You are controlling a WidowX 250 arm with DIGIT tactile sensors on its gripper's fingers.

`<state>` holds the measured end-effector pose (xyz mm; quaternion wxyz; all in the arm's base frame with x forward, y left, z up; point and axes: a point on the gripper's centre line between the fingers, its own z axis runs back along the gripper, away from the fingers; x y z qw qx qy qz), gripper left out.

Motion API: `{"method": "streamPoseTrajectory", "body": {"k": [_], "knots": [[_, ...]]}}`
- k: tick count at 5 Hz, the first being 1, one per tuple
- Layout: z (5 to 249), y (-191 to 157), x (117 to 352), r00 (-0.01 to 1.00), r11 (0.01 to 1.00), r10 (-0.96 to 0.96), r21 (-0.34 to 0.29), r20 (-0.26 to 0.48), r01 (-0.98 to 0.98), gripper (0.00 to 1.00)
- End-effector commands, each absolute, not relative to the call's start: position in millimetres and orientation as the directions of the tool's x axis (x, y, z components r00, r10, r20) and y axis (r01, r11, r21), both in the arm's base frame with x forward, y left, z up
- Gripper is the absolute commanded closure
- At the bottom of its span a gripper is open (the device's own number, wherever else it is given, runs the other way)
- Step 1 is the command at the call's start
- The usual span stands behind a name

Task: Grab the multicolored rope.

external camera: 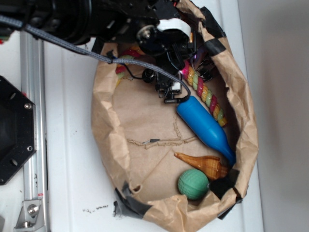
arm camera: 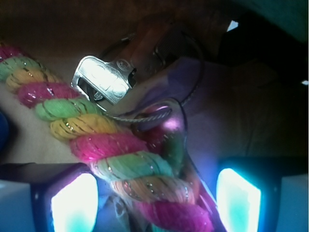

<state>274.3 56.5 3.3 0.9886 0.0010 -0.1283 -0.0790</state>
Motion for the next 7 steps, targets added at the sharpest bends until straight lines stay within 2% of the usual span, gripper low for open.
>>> {"method": "streamPoseTrajectory", "body": {"k": [1,2,4,5,6,7], "knots": [[-7,26,251,0.963,0.967,-0.249,-0.023,0.099,0.253,0.14],[-7,15,246,0.974,0.974,-0.223,-0.040,0.042,0.224,1.00],[-5,9,246,0.977,0.978,-0.207,-0.028,0.043,0.209,1.00],[17,-2,248,0.975,0.977,-0.212,-0.023,0.065,0.214,1.00],[45,-9,254,0.976,0.982,-0.185,0.061,0.118,0.179,1.00],[85,-2,261,0.974,0.990,-0.118,0.093,0.193,0.102,1.00]]}}
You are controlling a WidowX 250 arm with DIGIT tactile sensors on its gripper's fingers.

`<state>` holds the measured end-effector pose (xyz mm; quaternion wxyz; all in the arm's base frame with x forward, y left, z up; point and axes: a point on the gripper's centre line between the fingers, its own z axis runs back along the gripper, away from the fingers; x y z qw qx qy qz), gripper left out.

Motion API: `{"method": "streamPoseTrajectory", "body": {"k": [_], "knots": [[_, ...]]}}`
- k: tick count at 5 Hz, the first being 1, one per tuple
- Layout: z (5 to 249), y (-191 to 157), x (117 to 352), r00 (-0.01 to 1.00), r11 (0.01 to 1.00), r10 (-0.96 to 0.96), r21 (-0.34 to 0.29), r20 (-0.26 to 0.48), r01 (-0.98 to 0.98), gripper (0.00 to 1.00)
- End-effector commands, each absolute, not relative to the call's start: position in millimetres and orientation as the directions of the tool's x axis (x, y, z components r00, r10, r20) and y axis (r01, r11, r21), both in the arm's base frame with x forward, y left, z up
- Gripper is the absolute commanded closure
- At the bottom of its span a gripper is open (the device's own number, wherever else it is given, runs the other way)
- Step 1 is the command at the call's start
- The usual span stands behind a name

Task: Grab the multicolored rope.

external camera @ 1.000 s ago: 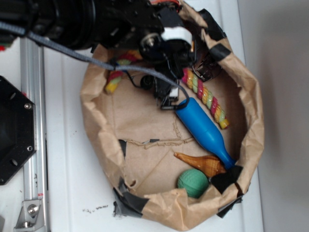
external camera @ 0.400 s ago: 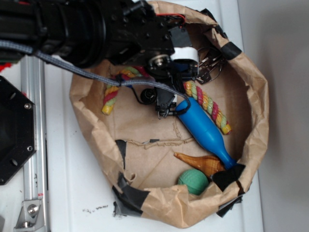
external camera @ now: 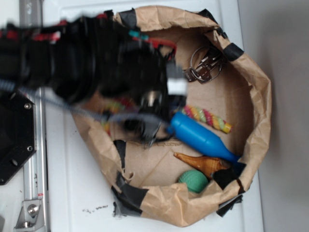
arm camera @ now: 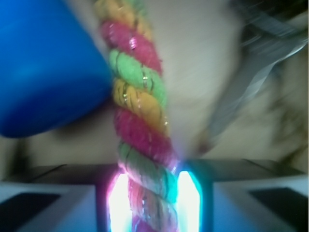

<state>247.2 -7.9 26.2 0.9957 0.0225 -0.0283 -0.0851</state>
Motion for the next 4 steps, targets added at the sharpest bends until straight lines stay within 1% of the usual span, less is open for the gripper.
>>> {"method": "streamPoseTrajectory", "body": {"k": [1,2,3,4], "knots": [[99,8,265,0.983,0.998,-0.063,0.025,0.171,0.059,1.00],[120,10,269,0.983,0.997,-0.038,0.073,0.182,0.025,1.00],[134,14,269,0.995,0.995,-0.041,0.094,0.096,0.032,1.00],[137,17,260,0.998,0.997,0.013,0.080,0.062,-0.018,1.00]]}}
